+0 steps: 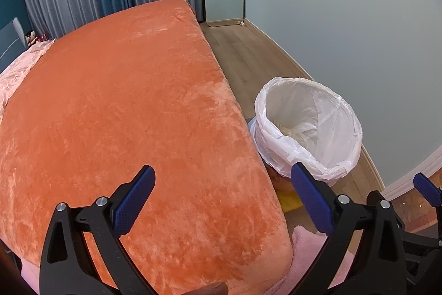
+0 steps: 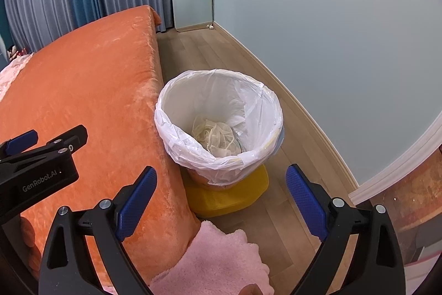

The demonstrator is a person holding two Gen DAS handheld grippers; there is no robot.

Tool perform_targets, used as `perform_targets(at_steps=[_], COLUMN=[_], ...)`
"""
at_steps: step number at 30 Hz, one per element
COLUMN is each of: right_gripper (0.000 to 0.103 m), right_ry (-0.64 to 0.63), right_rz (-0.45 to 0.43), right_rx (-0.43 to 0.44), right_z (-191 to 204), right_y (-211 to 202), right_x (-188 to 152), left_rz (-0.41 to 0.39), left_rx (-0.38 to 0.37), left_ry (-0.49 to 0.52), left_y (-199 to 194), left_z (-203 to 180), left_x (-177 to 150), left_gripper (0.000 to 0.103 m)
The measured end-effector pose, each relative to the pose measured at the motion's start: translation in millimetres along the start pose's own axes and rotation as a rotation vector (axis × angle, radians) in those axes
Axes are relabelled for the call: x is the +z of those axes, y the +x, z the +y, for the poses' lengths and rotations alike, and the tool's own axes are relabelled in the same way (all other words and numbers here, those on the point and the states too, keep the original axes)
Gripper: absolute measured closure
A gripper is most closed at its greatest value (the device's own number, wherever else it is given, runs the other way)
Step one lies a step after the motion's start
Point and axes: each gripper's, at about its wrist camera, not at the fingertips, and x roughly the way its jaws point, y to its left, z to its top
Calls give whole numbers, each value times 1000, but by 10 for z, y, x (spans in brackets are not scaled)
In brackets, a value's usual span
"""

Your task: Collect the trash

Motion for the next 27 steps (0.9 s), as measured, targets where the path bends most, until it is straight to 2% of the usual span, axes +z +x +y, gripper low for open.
perform_targets(at_steps=[12, 27], right_gripper=[12, 12], right_ry=[-7, 2], right_rz=[0, 6], right_rx=[-13, -15], right_z=[19, -6], right_y=[-7, 25], right_x=[0, -7], left_rz=[-12, -7], left_rx=[22, 42], left_ry=[49, 62], left_y=[20, 56], left_z=[-93, -126], left_x=[-31, -60], left_gripper=[9, 9])
